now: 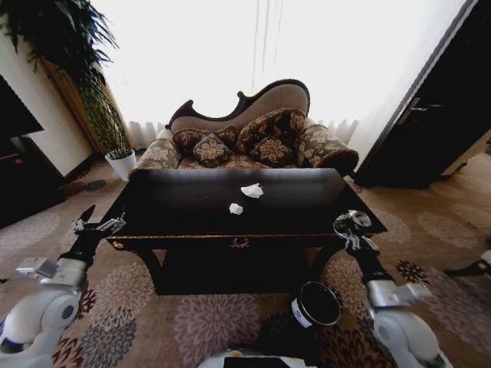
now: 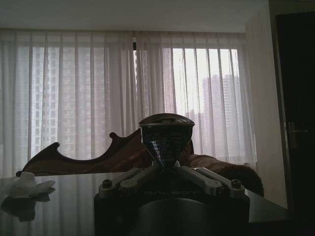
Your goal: Move to the front of the table and place the trash on the table into the trash bin.
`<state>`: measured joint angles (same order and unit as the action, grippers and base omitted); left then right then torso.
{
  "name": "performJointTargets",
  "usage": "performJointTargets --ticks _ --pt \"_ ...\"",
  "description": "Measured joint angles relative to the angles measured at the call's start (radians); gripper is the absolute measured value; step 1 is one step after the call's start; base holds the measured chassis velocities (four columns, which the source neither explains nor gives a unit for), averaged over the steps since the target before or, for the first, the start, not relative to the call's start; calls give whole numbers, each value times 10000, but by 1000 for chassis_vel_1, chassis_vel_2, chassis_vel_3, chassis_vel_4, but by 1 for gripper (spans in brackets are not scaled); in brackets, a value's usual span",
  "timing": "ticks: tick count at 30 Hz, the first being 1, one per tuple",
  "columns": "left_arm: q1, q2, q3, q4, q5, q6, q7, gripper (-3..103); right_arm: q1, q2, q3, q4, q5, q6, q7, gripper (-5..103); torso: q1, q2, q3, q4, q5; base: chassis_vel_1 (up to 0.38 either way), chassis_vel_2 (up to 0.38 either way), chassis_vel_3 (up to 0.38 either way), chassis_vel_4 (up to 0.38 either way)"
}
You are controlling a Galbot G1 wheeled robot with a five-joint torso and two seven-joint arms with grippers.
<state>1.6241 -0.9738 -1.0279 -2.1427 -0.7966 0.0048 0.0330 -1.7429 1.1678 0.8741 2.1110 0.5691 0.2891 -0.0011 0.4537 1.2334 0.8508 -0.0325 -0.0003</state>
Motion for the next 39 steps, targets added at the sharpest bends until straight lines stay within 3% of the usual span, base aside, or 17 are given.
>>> performJointTargets --ticks 4,13,20,28,39 --pt "0 0 0 0 0 0 0 100 -249 489 170 -809 -829 1001 -39 0 1 -1 1 0 1 0 0 0 0" --pt "0 0 0 0 0 0 0 100 -240 1062 -344 -2443 -1945 2174 -121 0 1 -1 1 1 2 0 0 0 0" --pt "0 0 0 0 0 0 0 100 205 1179 -1033 -3737 -2459 2562 -125 0 1 -2 1 1 0 0 0 0 0" --pt "0 0 0 0 0 0 0 100 1161 1178 -2030 -6452 -3159 3170 -130 0 1 -2 1 0 1 0 0 0 0" --pt "1 0 1 0 0 1 0 100 2785 863 -3098 -9683 -3521 3383 -37 0 2 -2 2 1 1 0 0 0 0"
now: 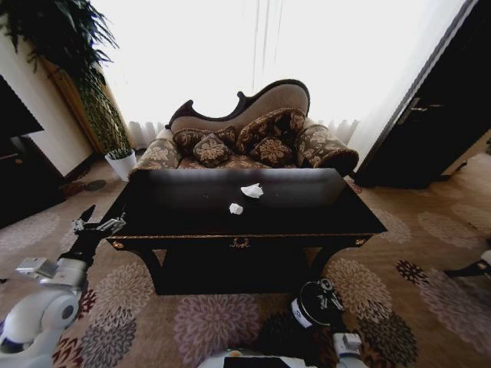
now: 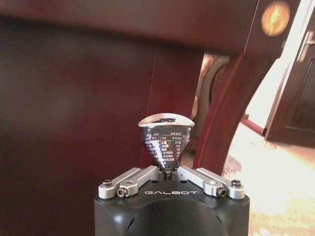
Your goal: Move to the front of the table and place the trash on the table into the trash bin.
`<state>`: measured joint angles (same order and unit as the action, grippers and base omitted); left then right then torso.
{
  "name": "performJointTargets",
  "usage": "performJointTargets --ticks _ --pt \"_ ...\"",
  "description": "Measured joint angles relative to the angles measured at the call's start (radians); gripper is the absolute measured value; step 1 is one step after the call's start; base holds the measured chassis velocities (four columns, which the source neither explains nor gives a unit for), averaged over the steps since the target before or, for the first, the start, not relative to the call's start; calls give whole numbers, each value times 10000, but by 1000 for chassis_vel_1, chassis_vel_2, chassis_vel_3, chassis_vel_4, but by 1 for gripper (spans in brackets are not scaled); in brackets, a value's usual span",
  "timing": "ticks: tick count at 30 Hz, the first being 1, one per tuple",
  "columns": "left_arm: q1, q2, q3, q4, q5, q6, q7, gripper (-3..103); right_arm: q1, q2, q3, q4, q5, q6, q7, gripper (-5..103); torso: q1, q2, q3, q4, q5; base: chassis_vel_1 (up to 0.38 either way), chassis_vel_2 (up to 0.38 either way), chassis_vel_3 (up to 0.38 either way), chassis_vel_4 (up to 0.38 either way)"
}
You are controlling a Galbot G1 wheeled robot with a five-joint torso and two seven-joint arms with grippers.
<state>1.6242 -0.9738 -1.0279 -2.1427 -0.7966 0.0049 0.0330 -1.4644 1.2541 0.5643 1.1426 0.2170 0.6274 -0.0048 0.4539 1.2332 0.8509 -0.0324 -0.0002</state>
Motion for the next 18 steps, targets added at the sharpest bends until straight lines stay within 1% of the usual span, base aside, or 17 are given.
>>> performJointTargets --ticks 1,2,5,6,9,18 --pt "0 0 0 0 0 0 0 100 0 0 0 0 0 0 0 0 0 0 0 0 0 0 0 0 0" --pt "-1 0 0 0 0 0 0 100 192 -72 -78 -318 0 1 23 0 0 0 0 -2 0 0 0 0 0" --pt "-1 0 0 0 0 0 0 100 758 -316 -249 -1191 -70 -22 79 0 0 0 0 1 -3 0 0 0 0" --pt "-1 0 0 0 0 0 0 100 758 -316 -249 -1191 -70 -22 79 0 0 0 0 1 -3 0 0 0 0" --pt "0 0 0 0 0 0 0 100 1287 -580 -499 -2121 -330 -4 105 0 0 0 0 0 -1 0 0 0 0" --pt "-1 0 0 0 0 0 0 100 1924 -855 -723 -3102 -281 6 78 0 0 0 0 0 -2 0 0 0 0"
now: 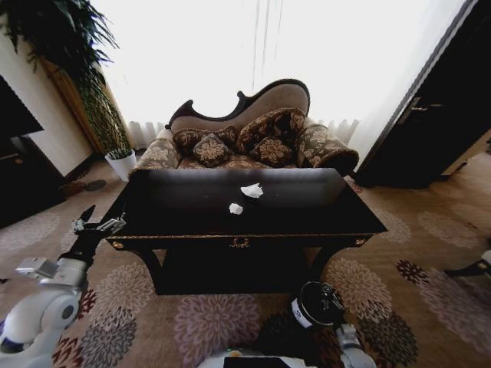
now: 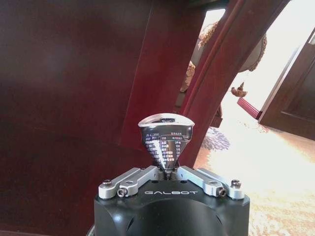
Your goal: Move to the front of the table and place the trash on the table into the trash bin.
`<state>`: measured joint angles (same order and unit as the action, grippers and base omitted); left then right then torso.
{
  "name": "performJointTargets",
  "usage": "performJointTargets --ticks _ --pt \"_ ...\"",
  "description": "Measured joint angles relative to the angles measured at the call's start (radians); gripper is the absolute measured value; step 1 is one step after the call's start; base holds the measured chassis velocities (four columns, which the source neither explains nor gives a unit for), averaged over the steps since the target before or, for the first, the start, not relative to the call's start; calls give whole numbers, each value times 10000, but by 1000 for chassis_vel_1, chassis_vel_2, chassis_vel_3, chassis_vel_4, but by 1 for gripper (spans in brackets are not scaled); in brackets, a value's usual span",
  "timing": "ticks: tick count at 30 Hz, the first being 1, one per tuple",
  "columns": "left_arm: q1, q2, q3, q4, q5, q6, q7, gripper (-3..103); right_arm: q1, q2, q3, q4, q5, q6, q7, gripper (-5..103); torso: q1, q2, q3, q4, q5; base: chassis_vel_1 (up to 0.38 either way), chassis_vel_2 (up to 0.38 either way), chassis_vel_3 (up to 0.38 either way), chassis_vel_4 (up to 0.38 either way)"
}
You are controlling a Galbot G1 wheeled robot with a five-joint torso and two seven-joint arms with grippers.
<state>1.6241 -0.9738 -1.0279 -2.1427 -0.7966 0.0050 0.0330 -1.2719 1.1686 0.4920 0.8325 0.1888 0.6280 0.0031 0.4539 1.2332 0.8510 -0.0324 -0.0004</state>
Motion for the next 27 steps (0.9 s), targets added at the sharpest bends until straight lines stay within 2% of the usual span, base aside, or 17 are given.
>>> performJointTargets --ticks 3,4,5,7,9,13,14,17,19,21,22,25,26,27 --pt "0 0 0 0 0 0 0 100 70 -15 -19 -84 60 -5 -29 0 0 0 0 -1 1 0 0 0 0" --pt "0 0 0 0 0 0 0 100 82 -6 -27 -91 102 -12 -41 5 0 0 0 0 1 0 0 0 0" --pt "0 0 0 0 0 0 0 100 82 -6 -27 -91 102 -12 -41 5 0 0 0 0 1 0 0 0 0" --pt "0 0 0 0 0 0 0 100 83 42 -40 -95 156 -20 -87 16 0 1 0 -1 2 0 0 0 0" --pt "-1 0 0 0 0 0 0 100 83 71 -46 -101 189 -21 -114 16 0 0 -1 -1 2 0 0 0 0" --pt "0 0 0 0 0 0 0 100 154 154 -62 -124 348 -69 -141 38 -1 0 0 0 2 0 0 0 0" --pt "0 0 0 0 0 0 0 100 154 154 -62 -124 348 -69 -141 38 -1 0 0 0 2 0 0 0 0" --pt "0 0 0 0 0 0 0 100 158 175 -72 -61 384 -101 -142 54 0 0 -1 0 2 0 0 0 0" --pt "0 0 0 0 0 0 0 100 133 180 -72 -9 387 -105 -142 54 0 1 0 0 0 0 0 0 0" --pt "0 0 -1 0 0 0 0 100 13 217 -66 161 392 -107 -140 65 0 0 0 1 0 0 0 0 0" --pt "0 0 -1 0 0 0 0 100 13 217 -66 161 392 -107 -140 65 0 0 0 1 0 0 0 0 0" --pt "0 0 0 0 0 0 0 100 -418 410 8 741 475 -141 -123 82 0 0 -1 -1 0 0 0 0 0" --pt "0 0 0 0 0 0 0 100 -418 410 8 741 475 -141 -123 82 0 0 -1 -1 0 0 0 0 0" --pt "0 0 0 0 0 0 0 100 -583 511 57 1007 504 -155 -118 86 0 0 -1 -1 0 0 0 0 0"
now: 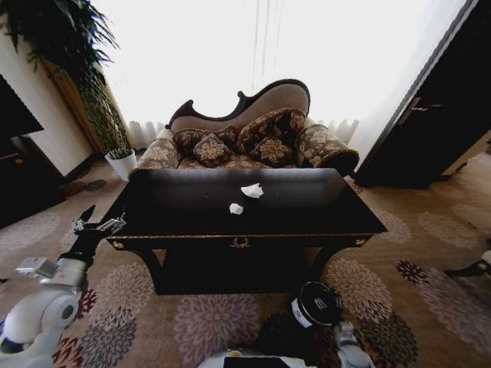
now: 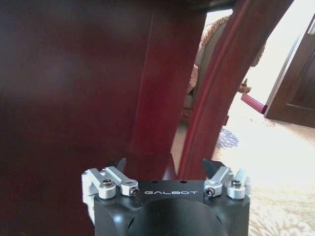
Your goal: Move to the front of the table and place the trash on the table into the trash bin.
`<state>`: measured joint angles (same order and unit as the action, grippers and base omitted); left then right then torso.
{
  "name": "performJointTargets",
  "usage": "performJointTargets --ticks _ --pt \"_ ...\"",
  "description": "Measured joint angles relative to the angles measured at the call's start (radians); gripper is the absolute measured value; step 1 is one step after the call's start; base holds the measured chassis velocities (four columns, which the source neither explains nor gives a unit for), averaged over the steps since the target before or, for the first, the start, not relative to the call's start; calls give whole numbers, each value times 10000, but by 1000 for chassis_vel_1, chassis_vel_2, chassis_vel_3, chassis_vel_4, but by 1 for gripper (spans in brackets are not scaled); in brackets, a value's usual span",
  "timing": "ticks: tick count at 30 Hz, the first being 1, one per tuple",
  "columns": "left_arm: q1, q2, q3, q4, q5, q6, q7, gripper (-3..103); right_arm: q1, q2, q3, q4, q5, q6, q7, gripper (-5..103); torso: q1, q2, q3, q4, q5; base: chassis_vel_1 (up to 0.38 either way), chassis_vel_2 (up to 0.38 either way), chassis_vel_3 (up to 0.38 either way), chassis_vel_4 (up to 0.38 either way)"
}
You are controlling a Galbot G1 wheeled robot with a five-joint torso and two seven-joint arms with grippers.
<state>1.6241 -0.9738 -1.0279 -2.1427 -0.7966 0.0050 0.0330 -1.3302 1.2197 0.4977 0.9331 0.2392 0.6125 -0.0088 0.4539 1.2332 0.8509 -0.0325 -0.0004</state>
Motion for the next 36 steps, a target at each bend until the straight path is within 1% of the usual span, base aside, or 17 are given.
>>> performJointTargets --ticks 2,3,4,7,9,11,13,14,17,18,21,23,26,27,28,32,36 --pt "0 0 0 0 0 0 0 100 -396 274 160 652 23 -8 9 96 0 1 0 0 0 0 0 0 0" --pt "0 0 0 0 0 0 0 100 -396 274 160 652 23 -8 9 96 0 1 0 0 0 0 0 0 0" --pt "0 0 0 0 0 0 0 100 -561 397 254 926 18 32 10 99 0 0 0 0 2 0 0 0 0" --pt "0 0 0 0 0 0 0 100 -1085 690 511 1610 -157 378 10 100 0 0 0 1 1 0 0 0 0" --pt "0 0 0 0 0 0 0 100 -1265 759 585 1830 -176 453 11 100 0 0 0 0 1 0 0 0 0" --pt "0 0 0 0 -1 0 0 100 -1769 931 791 2533 -20 515 12 100 0 1 -1 -1 1 0 0 0 0" --pt "0 0 0 0 0 0 0 100 -2251 1064 933 3299 320 489 32 100 0 1 0 1 -2 0 0 0 0" --pt "0 0 0 0 0 0 0 100 -2251 1064 933 3299 320 489 32 100 0 1 0 1 -2 0 0 0 0" --pt "0 0 0 1 0 0 0 100 -3065 1330 1185 4665 854 326 99 100 0 0 -1 0 0 0 0 0 0" --pt "0 0 0 1 0 0 0 100 -3065 1330 1185 4665 854 326 99 100 0 0 -1 0 0 0 0 0 0" --pt "0 0 0 0 0 0 0 100 -3976 1619 1517 6123 988 270 172 100 -1 1 -1 -1 1 0 0 0 0" --pt "0 0 0 0 0 0 0 100 -4187 1682 1599 6481 1022 268 181 100 -1 1 -1 -1 -1 0 0 0 0" --pt "0 0 0 0 0 1 0 100 -4849 1871 1927 7800 1252 253 192 100 -1 1 -1 -1 0 0 0 0 0" --pt "0 0 0 0 0 1 0 100 -5037 1915 2077 8234 1322 244 201 100 -1 1 -1 0 -1 0 0 0 0" --pt "0 0 0 0 0 1 0 100 -5037 1915 2077 8234 1322 244 201 100 -1 1 -1 0 -1 0 0 0 0" --pt "0 0 0 1 0 1 0 100 -5459 1974 2422 9234 1441 155 267 100 -1 1 -1 -1 -1 0 0 0 0" --pt "0 0 0 0 0 0 0 100 -5500 1850 2665 9657 1248 12 333 100 -1 1 -1 0 3 0 0 0 0"
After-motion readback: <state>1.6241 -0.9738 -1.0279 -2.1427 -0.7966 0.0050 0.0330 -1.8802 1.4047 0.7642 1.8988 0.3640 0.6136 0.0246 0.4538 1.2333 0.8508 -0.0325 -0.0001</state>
